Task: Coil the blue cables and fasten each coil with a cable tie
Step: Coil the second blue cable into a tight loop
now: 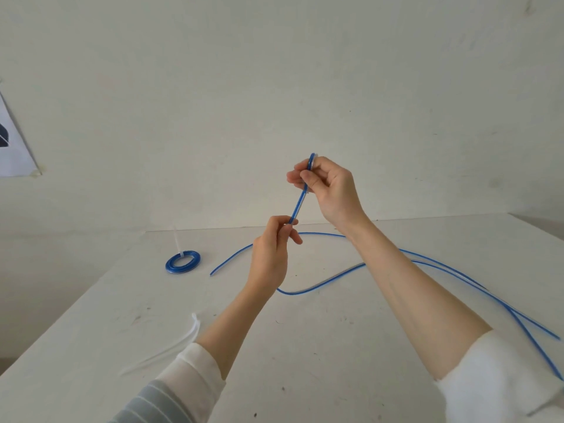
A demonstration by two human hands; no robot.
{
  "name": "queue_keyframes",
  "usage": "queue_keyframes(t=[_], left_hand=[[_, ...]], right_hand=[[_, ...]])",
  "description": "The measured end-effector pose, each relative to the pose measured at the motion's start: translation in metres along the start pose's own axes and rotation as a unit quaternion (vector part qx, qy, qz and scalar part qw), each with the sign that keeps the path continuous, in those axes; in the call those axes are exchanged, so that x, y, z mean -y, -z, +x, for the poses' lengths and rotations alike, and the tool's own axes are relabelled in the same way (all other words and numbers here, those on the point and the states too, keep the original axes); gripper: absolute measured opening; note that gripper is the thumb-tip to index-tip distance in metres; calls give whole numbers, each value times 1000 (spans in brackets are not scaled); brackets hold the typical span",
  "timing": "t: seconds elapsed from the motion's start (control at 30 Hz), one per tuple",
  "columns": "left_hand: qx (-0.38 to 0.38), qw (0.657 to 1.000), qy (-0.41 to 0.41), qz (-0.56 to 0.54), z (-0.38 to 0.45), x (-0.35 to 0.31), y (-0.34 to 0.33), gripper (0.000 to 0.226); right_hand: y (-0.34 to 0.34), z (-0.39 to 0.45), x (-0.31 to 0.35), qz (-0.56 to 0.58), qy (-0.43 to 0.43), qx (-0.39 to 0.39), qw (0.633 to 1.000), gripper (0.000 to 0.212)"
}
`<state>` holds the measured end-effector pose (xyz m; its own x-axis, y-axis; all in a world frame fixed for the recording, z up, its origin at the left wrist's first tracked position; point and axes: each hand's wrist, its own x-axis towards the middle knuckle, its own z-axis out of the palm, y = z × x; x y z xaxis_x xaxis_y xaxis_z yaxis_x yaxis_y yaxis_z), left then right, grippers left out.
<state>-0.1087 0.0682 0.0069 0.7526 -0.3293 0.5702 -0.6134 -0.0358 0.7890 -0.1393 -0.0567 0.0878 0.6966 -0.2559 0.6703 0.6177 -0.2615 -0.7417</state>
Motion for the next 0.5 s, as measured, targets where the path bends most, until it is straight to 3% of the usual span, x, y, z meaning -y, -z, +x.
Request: queue_keyframes(t=[0.13,0.23,0.37,0.43,0.5], left_hand=[[17,1000,-4,6,-2,0,-2,19],[42,998,12,35,-1,1,1,15],[65,984,-36,164,0,6,9,16],[48,972,-73,217,1,9,13,16],[36,953,-122,275,1,10,18,9]], right_hand=[[0,-4,-10,-145,42,46,987,16],[4,-10,-19,-279,82,121,949,21],[12,-23,-38,-491,148,193,837,25],[14,-30,-44,-558,197,192,783,24],[17,-36,-49,-582,245,172,757,24]])
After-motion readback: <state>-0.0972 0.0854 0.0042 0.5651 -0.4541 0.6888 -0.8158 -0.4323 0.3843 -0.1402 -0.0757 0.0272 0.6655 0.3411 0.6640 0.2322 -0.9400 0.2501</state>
